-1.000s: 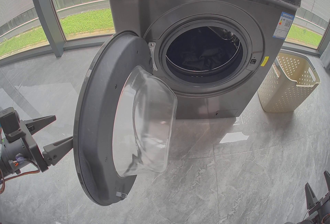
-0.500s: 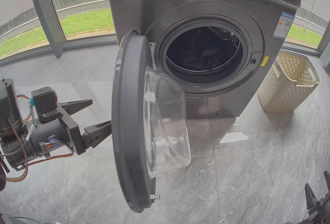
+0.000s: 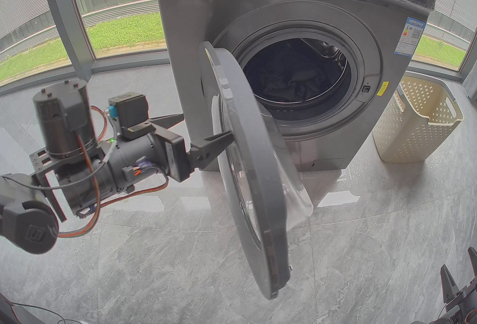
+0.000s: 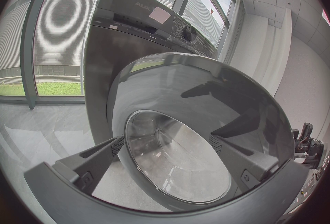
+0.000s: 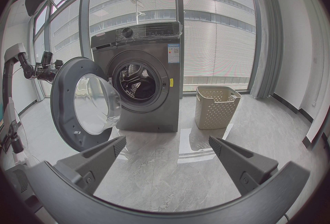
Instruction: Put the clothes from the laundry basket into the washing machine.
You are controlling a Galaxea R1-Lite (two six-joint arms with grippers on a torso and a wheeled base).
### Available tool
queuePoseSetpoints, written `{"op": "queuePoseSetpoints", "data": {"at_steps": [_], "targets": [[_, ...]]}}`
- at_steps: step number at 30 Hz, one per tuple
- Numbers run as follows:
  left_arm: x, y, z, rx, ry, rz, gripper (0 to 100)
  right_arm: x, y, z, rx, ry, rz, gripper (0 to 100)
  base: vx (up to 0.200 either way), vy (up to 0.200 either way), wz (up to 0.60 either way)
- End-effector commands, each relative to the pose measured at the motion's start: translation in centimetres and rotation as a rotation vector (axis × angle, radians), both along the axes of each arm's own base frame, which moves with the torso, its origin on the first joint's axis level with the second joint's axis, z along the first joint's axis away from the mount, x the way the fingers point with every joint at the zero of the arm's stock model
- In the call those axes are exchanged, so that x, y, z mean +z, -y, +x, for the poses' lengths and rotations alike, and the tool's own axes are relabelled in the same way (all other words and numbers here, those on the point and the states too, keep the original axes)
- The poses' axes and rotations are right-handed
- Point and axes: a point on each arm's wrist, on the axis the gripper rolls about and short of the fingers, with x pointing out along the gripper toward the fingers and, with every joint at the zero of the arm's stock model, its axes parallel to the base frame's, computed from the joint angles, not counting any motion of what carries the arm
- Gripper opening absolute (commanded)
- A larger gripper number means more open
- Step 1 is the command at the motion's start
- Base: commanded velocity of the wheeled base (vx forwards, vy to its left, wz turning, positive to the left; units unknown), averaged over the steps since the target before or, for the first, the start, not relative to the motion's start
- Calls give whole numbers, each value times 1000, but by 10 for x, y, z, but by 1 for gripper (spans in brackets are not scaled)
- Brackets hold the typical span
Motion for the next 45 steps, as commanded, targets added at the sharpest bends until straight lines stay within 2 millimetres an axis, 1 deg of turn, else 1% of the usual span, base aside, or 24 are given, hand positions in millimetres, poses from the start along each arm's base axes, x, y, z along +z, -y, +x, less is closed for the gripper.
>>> {"op": "queuePoseSetpoints", "data": {"at_steps": [1,3,4,8,12,16,27,32,35,43,45], "targets": [[-6,19,24,3,-14,6,100,-5,0,0,2,-3,0,100,0,0,0],[-6,22,28,11,-9,3,100,-5,0,0,0,-3,0,100,0,0,0],[-4,26,34,12,0,-3,100,-5,0,0,2,-3,0,100,0,0,0],[-4,39,44,1,11,-12,100,-5,0,0,2,-3,0,100,0,0,0],[-8,48,57,3,10,-13,100,-5,0,0,0,-3,0,100,0,0,0],[-6,55,68,4,22,-22,100,-5,0,0,0,-3,0,100,0,0,0],[9,72,101,40,70,-101,100,-5,0,0,2,-3,0,100,0,0,0],[17,76,104,48,78,-134,100,-5,0,0,0,-3,0,100,0,0,0],[16,80,108,46,82,-138,100,-5,0,0,0,-3,0,100,0,0,0],[20,85,112,46,87,-144,100,-5,0,0,0,-3,0,100,0,0,0],[25,89,122,58,103,-167,100,-5,0,0,2,-3,0,100,0,0,0]]}}
